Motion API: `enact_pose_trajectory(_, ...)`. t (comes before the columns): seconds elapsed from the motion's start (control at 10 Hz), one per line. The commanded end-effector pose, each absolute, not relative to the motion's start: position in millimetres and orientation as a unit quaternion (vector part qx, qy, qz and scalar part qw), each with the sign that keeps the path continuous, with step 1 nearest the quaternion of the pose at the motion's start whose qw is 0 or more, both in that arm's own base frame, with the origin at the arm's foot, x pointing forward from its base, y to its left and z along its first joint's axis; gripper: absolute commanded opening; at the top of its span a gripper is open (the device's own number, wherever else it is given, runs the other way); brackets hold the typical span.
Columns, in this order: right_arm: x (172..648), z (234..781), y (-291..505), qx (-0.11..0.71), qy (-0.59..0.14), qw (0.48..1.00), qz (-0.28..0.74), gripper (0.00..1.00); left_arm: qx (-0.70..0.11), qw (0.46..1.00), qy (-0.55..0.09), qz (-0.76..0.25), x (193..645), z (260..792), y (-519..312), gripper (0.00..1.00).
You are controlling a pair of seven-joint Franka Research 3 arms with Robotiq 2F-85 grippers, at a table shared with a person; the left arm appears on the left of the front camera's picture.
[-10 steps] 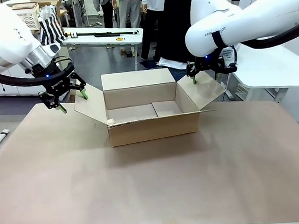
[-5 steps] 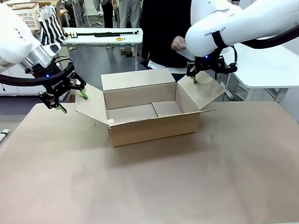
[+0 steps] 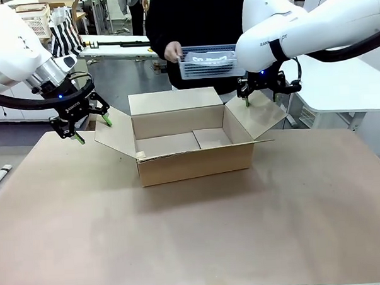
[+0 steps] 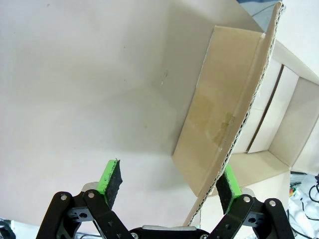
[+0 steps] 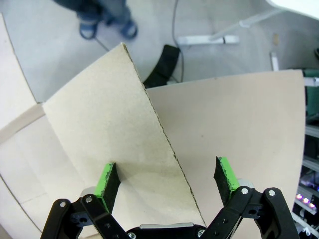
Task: Pack the gift set into the box.
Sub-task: Lift both hands away from the flaps of the Package Box.
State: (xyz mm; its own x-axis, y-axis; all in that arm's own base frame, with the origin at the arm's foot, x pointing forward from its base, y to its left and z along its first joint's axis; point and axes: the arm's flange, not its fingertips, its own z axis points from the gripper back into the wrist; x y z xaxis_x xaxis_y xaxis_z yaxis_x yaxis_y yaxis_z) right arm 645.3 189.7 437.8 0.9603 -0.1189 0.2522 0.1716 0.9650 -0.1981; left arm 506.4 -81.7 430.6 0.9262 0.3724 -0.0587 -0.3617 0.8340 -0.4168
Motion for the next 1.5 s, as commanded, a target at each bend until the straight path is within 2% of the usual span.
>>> enact_pose_trajectory(0.0, 646.1, 440.9, 187.1, -0.117, -0.13, 0.982, -0.076, 1.0, -0.205, 0.958, -0.013, 0.199, 504.7, 432.8, -81.8, 1.0)
enact_pose_trajectory(1.4, 646.1, 440.9, 187.1, -0.117, -0.13, 0.982, -0.076, 1.0, -0.205, 0.958, -0.013, 0.199, 504.7, 432.8, -81.8, 1.0)
